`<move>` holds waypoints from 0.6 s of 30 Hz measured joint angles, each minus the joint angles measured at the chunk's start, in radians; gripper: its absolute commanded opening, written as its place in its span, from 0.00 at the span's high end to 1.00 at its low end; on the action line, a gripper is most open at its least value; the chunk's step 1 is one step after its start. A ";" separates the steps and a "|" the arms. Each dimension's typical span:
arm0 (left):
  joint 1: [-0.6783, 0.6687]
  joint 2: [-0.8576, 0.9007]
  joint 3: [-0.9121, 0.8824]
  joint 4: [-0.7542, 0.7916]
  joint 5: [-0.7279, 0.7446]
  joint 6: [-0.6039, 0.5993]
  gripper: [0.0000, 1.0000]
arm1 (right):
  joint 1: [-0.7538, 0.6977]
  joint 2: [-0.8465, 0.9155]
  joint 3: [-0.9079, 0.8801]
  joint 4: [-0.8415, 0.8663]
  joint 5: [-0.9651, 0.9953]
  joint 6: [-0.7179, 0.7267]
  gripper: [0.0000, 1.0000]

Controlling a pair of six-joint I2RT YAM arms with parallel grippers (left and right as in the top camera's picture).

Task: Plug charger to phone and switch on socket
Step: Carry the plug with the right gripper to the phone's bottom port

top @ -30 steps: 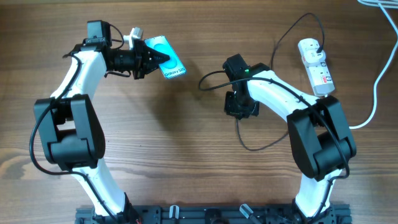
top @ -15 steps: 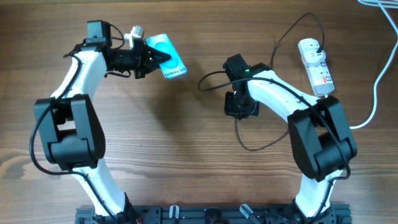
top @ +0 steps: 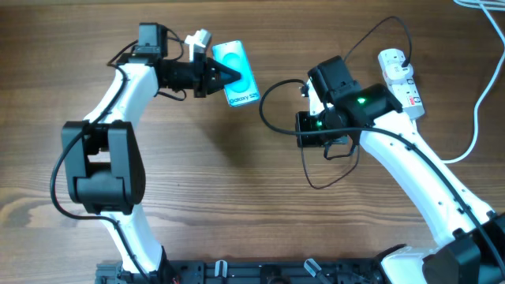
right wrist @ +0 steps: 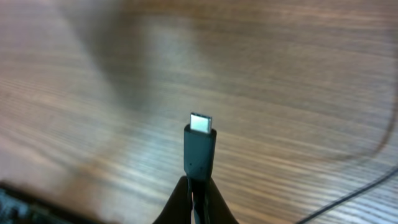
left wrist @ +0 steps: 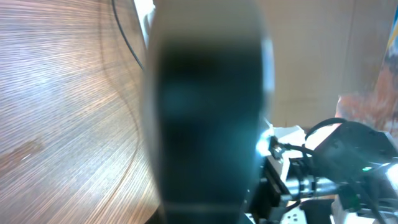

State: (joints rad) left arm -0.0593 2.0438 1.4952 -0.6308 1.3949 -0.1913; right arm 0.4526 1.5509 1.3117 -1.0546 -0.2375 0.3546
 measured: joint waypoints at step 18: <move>-0.081 0.000 0.000 0.028 -0.025 0.004 0.96 | 0.182 0.000 0.000 0.055 -0.058 0.026 0.96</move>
State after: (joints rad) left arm -0.1402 2.0438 1.4952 -0.6025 1.3697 -0.1875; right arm 0.6342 1.5513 1.3117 -1.0000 -0.2958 0.3809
